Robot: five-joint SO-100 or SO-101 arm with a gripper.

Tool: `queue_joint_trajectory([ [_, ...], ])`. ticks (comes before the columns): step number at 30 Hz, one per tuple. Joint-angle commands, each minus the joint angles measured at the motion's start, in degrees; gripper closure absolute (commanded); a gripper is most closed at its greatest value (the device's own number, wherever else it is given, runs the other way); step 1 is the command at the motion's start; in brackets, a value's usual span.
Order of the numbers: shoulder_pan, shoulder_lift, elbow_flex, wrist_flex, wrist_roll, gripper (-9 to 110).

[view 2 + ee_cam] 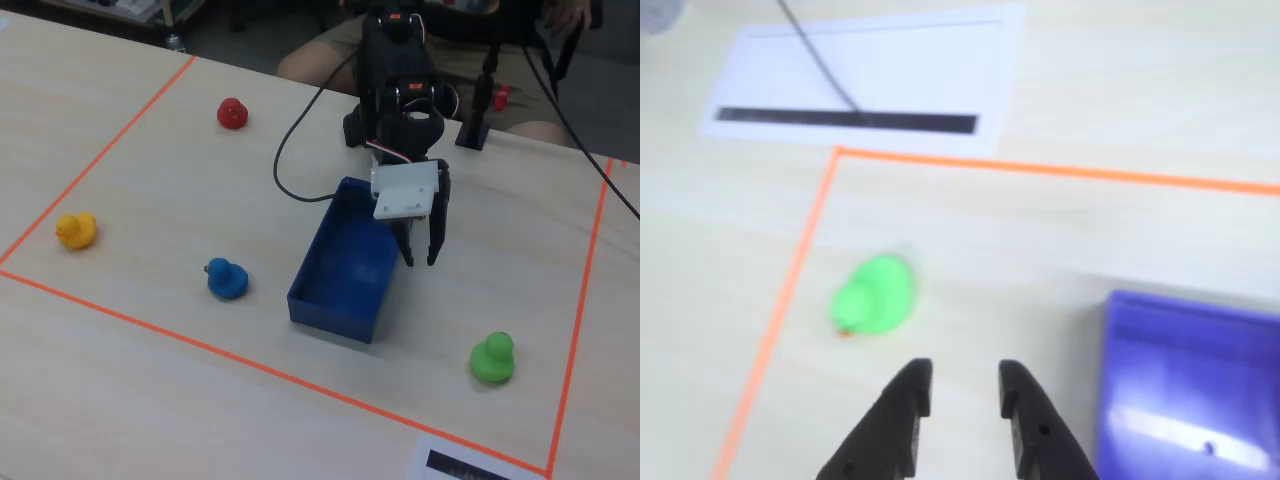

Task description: Grasp green duck and put it into box.

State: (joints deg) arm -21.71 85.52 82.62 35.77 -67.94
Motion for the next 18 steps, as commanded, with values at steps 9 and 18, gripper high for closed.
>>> queue_joint_trajectory([
  [9, -10.02, 19.07, 19.25, -5.01, -1.67, 95],
  [18, -9.05, 19.16, 23.47, -7.91, -6.06, 92],
])
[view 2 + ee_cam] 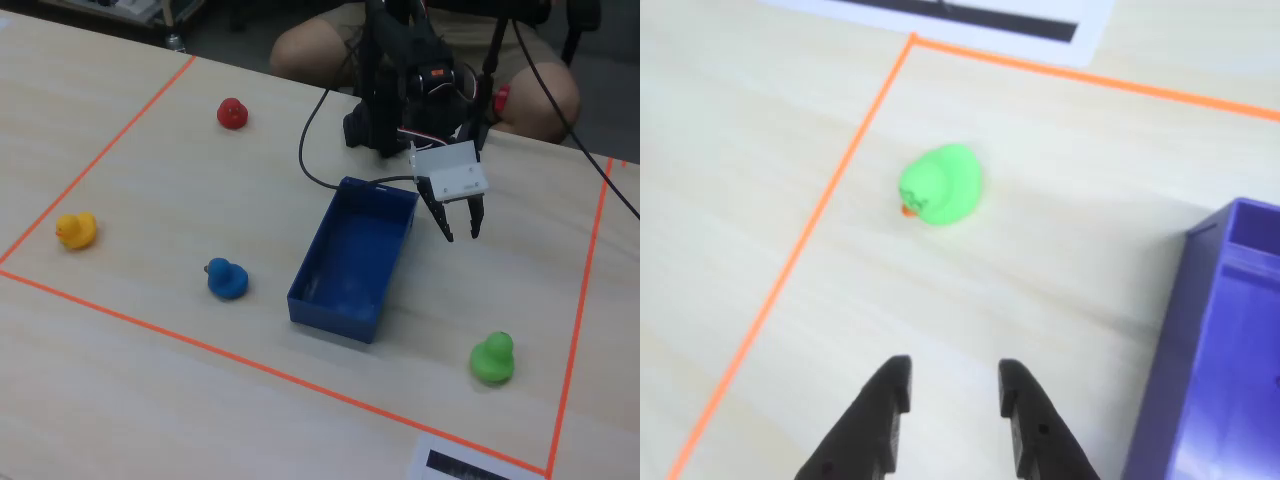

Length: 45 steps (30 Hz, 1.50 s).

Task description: Grasp green duck and put it into box.

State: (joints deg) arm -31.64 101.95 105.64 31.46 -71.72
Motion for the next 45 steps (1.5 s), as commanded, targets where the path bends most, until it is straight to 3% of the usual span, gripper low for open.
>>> queue_joint_trajectory([
  [1, 1.49, 2.81, 1.41, -5.19, -3.43, 92],
  [11, 4.39, 3.60, 13.80, -25.75, -11.69, 91],
  [22, -0.44, 2.46, 16.08, -29.44, -13.01, 87],
  [31, -0.44, -9.49, 19.78, -49.39, -24.08, 82],
  [45, 0.26, -16.08, 15.47, -60.12, -28.74, 72],
])
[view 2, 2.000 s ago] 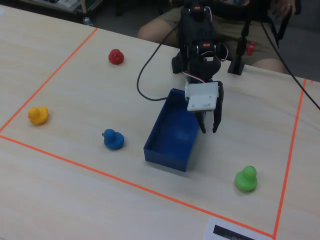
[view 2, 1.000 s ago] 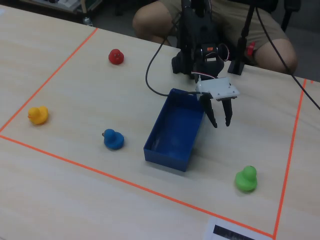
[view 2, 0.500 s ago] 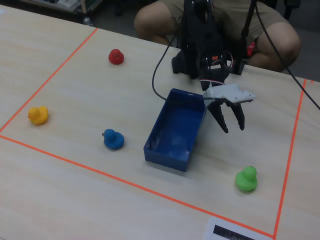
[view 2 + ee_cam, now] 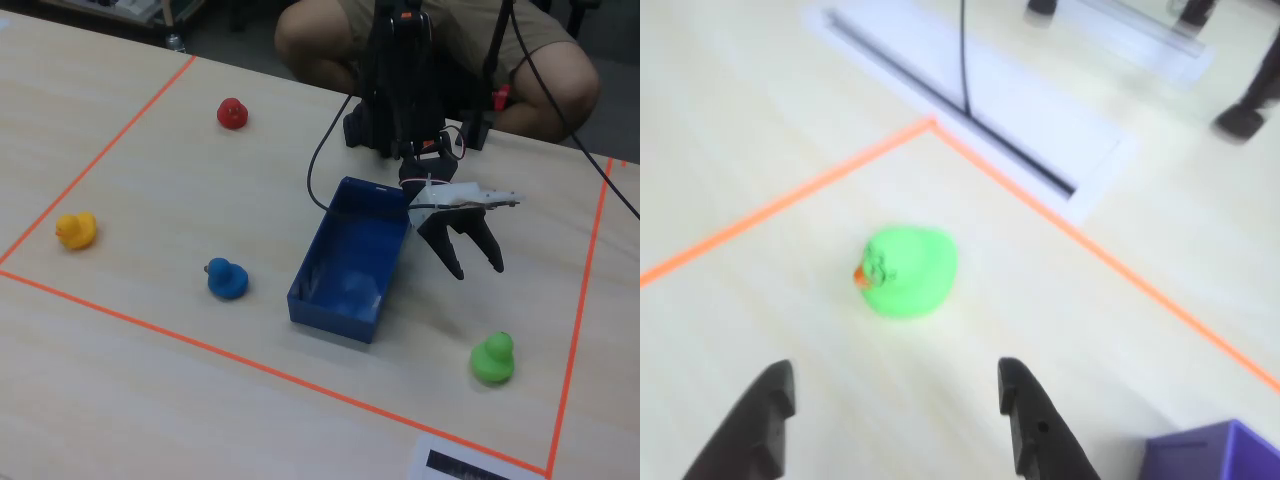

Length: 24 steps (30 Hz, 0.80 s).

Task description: Grasp green duck and put it into box.

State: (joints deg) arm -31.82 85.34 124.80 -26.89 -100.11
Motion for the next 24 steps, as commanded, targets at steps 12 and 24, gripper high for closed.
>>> queue_joint_trajectory([
  [12, -3.34, -8.44, -14.06, -1.93, 5.27, 69],
  [24, -4.31, -21.88, -27.25, -2.64, 6.15, 70],
])
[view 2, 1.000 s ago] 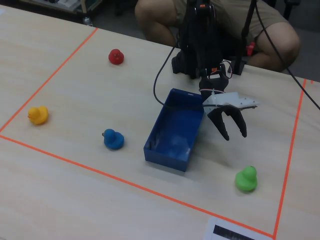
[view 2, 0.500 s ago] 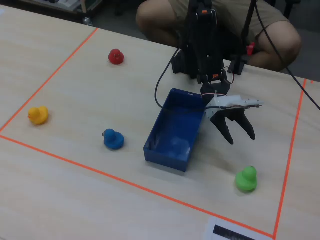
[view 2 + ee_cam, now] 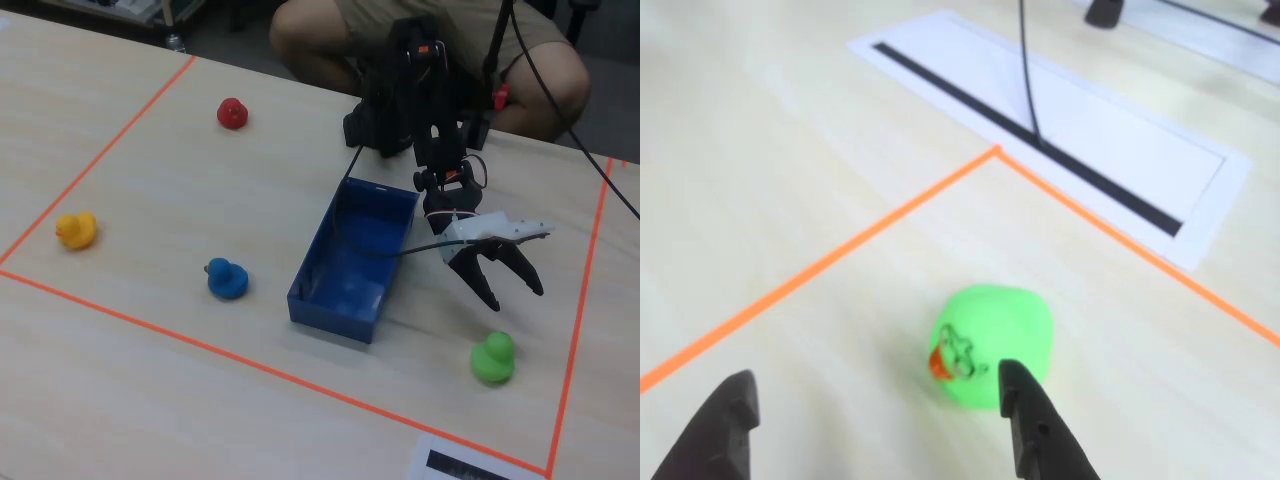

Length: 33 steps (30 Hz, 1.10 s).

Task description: Grasp green duck and put it into box.

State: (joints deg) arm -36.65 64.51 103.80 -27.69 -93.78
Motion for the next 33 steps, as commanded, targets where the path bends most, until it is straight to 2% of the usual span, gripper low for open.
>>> queue_joint_trajectory([
  [1, 0.70, -1.93, -7.29, -1.85, -0.44, 70],
  [15, 3.25, -9.93, -17.31, 0.35, -3.87, 71],
  [33, 3.78, -16.35, -23.64, 2.81, -3.16, 72],
])
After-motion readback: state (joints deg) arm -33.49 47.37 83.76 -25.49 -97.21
